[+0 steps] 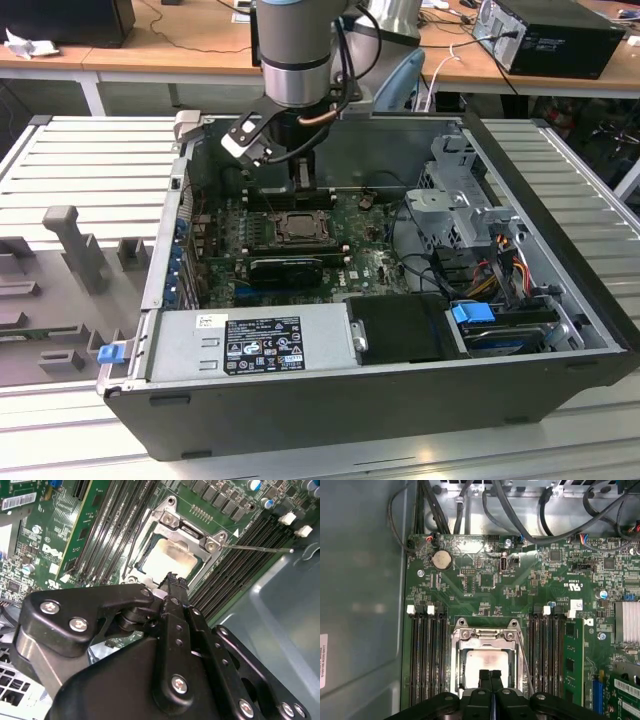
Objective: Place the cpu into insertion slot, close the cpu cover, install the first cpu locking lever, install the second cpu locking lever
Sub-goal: 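Close the cpu cover, then install the first cpu locking lever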
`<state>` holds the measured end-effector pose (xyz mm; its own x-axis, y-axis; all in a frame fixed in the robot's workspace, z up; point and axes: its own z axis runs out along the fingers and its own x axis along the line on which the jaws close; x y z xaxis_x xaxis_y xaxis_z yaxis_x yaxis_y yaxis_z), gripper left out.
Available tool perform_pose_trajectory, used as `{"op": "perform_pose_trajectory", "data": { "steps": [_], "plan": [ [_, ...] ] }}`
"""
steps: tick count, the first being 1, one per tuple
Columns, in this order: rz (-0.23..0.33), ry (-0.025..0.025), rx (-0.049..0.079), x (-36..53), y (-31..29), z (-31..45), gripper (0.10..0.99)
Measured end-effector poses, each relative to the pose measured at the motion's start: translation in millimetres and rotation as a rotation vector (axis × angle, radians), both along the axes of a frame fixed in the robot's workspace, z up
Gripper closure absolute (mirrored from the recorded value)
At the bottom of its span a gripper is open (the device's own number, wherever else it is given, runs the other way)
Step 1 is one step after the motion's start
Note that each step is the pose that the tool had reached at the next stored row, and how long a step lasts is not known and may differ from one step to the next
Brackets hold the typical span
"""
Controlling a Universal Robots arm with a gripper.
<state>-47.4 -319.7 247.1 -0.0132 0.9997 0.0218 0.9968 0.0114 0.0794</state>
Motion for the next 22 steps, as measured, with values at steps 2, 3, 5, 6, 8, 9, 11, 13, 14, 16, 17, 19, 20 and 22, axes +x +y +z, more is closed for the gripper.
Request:
{"op": "perform_pose_trajectory", "data": {
  "steps": [2, 3, 5, 6, 8, 9, 11, 13, 14, 16, 17, 19, 20, 22],
  "plan": [
    [0.0, 0.0, 0.0, -1.0, 0.0, 0.0, 0.98],
    [0.0, 0.0, 0.0, -1.4, 0.0, 0.0, 0.98],
    [0.0, 0.0001, 0.001, -1.6, -0.2, 1.0, 0.98],
    [0.0, 0.0001, 0.001, -1.6, -0.2, 3.8, 0.98],
    [0.0, 0.0001, 0.001, -1.6, -0.2, 11.6, 0.98],
    [0.0, -0.0001, 0.002, -1.5, -0.2, 14.7, 0.98],
    [0.0, 0.0, 0.001, -1.6, -0.2, 20.2, 0.98],
    [0.0, 0.0, 0.002, -1.5, -0.2, 23.5, 0.98],
    [0.0, 0.0001, 0.001, -1.6, -0.2, 27.6, 0.98],
    [0.0, 0.0, 0.001, -1.6, -0.2, 40.0, 0.98],
    [0.0, 0.0, 0.002, -1.5, -0.2, 45.7, 0.98],
    [0.02, -0.0001, 0.001, -1.5, -0.2, 48.4, 0.98],
    [0.041, 0.0, 0.0, -1.5, -0.2, 48.4, 0.98],
    [0.088, 0.0001, -0.001, -1.5, -0.2, 48.3, 0.98]
  ]
}}
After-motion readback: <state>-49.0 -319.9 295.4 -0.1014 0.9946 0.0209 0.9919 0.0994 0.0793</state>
